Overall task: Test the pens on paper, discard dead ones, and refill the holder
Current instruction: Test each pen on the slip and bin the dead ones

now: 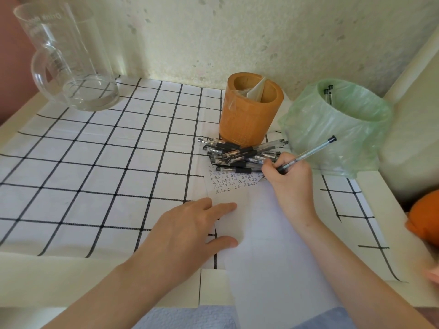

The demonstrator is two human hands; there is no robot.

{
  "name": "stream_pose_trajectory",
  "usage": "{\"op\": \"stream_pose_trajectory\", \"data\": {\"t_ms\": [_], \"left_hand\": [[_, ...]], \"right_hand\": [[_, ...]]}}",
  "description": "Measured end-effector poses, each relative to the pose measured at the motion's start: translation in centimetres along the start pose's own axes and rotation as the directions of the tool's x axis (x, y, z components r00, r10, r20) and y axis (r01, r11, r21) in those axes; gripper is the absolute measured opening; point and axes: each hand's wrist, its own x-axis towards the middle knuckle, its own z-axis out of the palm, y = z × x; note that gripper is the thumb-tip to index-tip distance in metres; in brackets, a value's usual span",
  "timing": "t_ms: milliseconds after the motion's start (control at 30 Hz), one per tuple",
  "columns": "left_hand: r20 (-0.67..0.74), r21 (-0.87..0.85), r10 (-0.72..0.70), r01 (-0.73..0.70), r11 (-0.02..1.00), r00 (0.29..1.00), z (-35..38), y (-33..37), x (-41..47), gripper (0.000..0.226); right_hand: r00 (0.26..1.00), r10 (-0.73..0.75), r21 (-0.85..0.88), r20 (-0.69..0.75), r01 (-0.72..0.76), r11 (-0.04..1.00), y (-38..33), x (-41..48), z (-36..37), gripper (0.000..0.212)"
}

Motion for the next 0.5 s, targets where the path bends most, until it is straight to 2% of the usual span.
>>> {"op": "stream_pose_trajectory", "data": {"t_ms": [133, 500], "left_hand": [[-0.013, 0.001, -0.001, 0.001, 1.000, 1.000, 0.05, -0.06, 0.06, 0.059], [-0.016, -0.006, -0.007, 0.007, 1.000, 1.000, 0.07, -0.09, 0.07, 0.059]], "right_hand": [[1.000, 0.016, 0.016, -0.010, -0.016, 1.000, 0.05, 0.08, -0.03, 0.037], [1.000, 0.011, 0.009, 0.006, -0.012, 1.000, -0.18, 0.01, 0.02, 0.041]]}}
